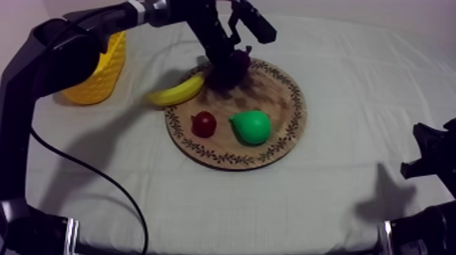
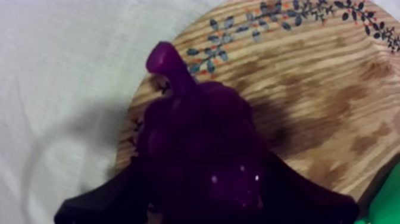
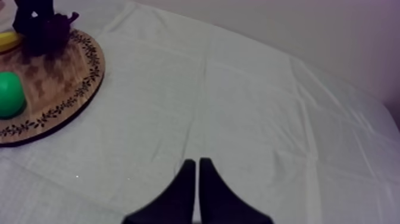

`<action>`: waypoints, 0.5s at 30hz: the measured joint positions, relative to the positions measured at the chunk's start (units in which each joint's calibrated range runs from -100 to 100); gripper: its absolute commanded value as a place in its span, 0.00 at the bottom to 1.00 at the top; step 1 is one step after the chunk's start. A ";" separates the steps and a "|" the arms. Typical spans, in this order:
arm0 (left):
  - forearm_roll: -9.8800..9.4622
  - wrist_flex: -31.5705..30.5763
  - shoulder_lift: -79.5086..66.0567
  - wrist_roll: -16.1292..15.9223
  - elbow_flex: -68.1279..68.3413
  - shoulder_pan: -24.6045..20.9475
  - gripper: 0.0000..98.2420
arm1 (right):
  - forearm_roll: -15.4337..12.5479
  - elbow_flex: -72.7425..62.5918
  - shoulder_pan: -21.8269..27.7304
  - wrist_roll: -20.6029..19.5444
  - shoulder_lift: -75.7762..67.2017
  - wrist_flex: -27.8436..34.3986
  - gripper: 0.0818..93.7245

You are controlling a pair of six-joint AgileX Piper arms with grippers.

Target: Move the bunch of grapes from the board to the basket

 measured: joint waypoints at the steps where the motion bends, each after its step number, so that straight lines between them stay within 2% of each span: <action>1: 0.00 -0.32 -0.45 -0.01 0.53 0.05 0.48 | 0.00 0.00 0.00 0.00 0.00 0.00 0.00; 7: -0.27 -4.05 -4.37 -0.47 5.77 0.79 0.47 | 0.00 0.00 0.00 0.06 0.00 0.00 0.00; 15: -1.87 -6.75 -13.74 -0.46 15.08 2.92 0.49 | 0.00 0.00 0.00 0.03 0.00 0.00 0.00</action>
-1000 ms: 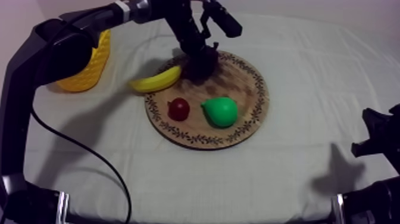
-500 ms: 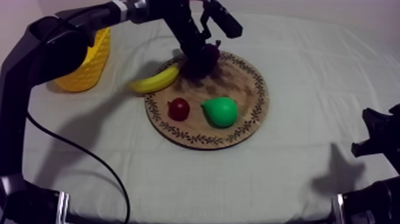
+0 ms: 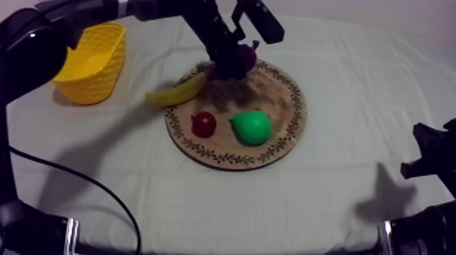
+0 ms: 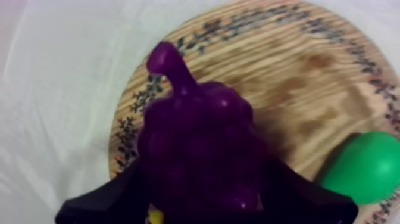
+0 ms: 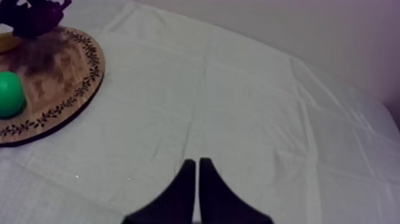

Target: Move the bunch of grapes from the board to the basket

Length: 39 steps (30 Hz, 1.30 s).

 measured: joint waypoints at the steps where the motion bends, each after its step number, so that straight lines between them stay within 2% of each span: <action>1: -0.20 -0.14 -1.67 0.08 1.53 0.42 0.49 | 0.00 0.00 0.00 0.00 0.00 0.00 0.00; 6: -0.90 1.05 -9.68 1.13 8.33 2.48 0.50 | 0.00 0.00 0.00 0.00 0.00 0.05 0.00; 16: -2.03 3.84 -27.25 5.53 21.15 6.63 0.53 | 0.00 0.00 0.00 -0.01 0.00 0.05 0.00; 22: -3.67 6.91 -36.90 8.81 26.66 7.14 0.54 | 0.00 0.00 0.00 -0.01 0.00 0.05 0.00; 29: -4.05 10.28 -45.07 11.12 28.28 3.97 0.54 | 0.00 0.00 0.00 -0.01 0.00 0.05 0.00; 39: -3.84 12.29 -51.02 11.53 29.65 -4.79 0.53 | 0.00 0.00 0.00 -0.01 0.00 0.05 0.00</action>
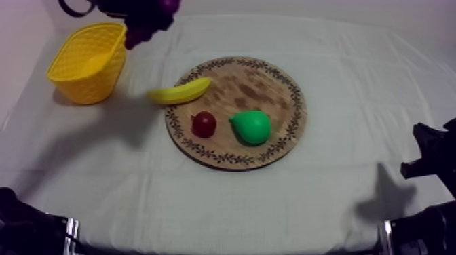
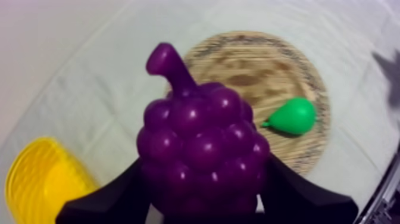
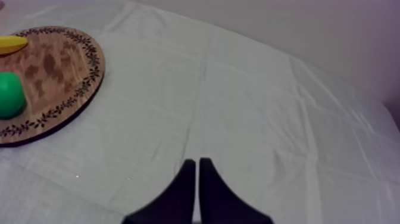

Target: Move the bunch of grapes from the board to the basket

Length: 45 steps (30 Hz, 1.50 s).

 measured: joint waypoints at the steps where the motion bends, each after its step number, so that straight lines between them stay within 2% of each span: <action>1: 0.13 0.00 -0.12 -0.03 0.15 -0.84 0.53 | 0.00 0.00 0.00 0.00 0.00 0.00 0.00; 9: 2.15 0.08 1.82 -1.41 -0.54 -9.37 0.53 | 0.00 0.00 0.00 -0.07 0.00 0.00 0.00; 19: 2.73 -0.91 8.29 -3.24 -4.84 -17.05 0.53 | 0.00 0.00 0.00 -0.03 0.00 0.00 0.00; 27: 2.89 -3.82 14.60 -4.84 -5.31 -20.99 0.52 | 0.00 0.00 0.00 -0.03 0.00 0.00 0.00; 35: 4.20 -9.38 20.69 -6.89 -1.37 -25.07 0.52 | 0.00 0.00 0.00 -0.03 0.00 0.00 0.00; 45: 4.71 -15.76 23.11 -4.12 0.79 -26.98 0.52 | 0.00 0.00 0.00 -0.03 0.00 0.00 0.00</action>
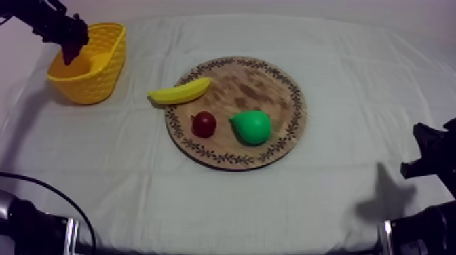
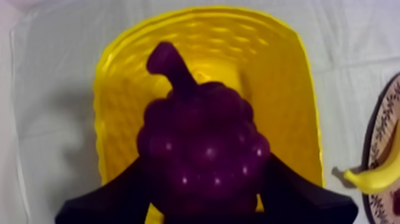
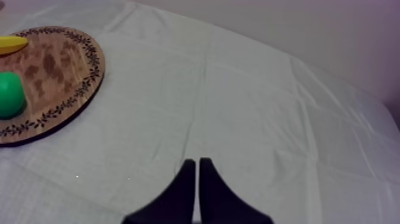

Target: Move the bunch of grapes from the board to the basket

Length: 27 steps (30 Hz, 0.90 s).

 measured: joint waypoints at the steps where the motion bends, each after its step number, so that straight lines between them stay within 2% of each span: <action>1: -0.06 -0.47 0.10 0.34 0.00 0.08 0.52 | 0.00 0.00 0.00 0.00 0.00 0.00 0.00; 6: -0.25 -1.28 0.99 0.93 -0.40 0.19 0.52 | 0.00 0.00 0.00 0.00 0.00 -0.06 0.00; 7: -0.25 -1.38 1.19 0.96 -0.41 0.19 0.55 | 0.00 0.00 0.00 0.00 0.00 -0.06 0.00; 10: -0.25 -1.80 1.71 0.90 -0.13 0.21 0.74 | 0.00 0.00 0.00 0.00 0.00 -0.06 0.00; 12: -0.25 -2.56 1.72 0.81 0.77 0.24 0.83 | 0.00 0.00 0.00 0.00 0.00 -0.06 0.00; 16: -0.25 -4.41 1.46 0.66 2.47 0.24 0.88 | 0.00 0.00 0.00 0.00 0.00 -0.06 0.00; 21: -0.01 -6.69 0.25 0.13 4.89 0.09 0.80 | 0.00 0.00 0.00 0.07 0.00 0.00 0.00; 24: 0.04 -7.34 -1.07 -0.22 6.54 0.08 0.67 | 0.00 0.00 0.00 -0.03 0.00 0.00 0.00; 27: -0.03 -8.40 -3.42 -0.50 8.73 0.08 0.49 | 0.00 0.00 0.00 -0.03 0.00 0.00 0.00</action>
